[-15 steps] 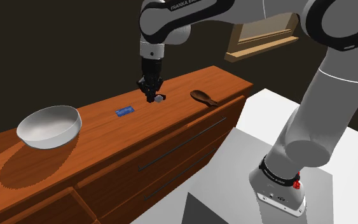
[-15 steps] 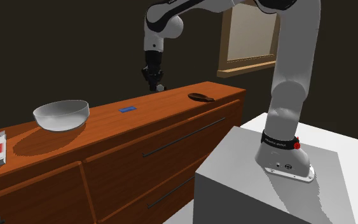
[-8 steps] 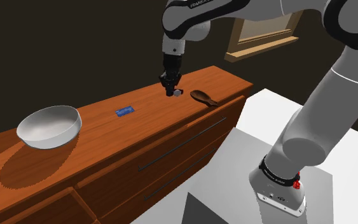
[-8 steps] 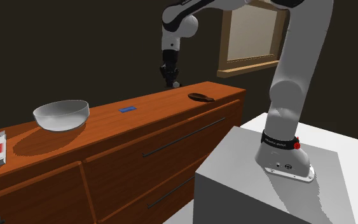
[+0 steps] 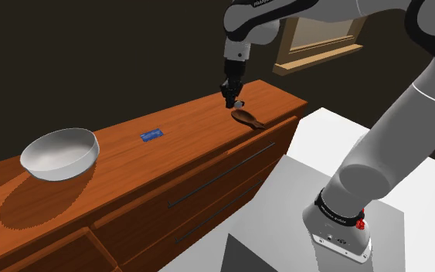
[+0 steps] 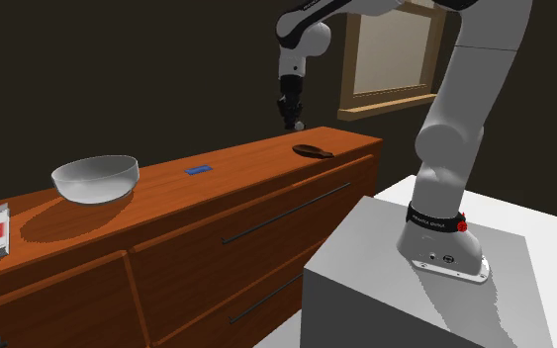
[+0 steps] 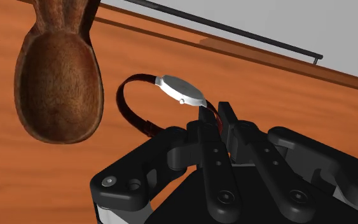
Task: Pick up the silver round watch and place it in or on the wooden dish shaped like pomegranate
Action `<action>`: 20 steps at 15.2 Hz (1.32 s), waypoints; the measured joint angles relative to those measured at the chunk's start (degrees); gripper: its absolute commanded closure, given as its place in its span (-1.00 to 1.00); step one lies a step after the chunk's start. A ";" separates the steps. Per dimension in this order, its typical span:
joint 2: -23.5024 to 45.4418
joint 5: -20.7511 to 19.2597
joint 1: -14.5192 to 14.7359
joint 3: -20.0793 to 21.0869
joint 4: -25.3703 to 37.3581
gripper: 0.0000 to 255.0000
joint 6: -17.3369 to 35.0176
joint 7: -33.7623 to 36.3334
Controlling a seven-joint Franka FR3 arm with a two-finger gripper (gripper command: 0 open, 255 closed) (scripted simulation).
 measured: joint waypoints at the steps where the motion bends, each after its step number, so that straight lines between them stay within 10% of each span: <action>1: -0.68 -0.37 -0.62 -0.71 -0.32 1.00 -0.61 -1.10; 20: 2.45 -1.65 -4.31 -5.20 -6.06 1.00 6.53 -10.38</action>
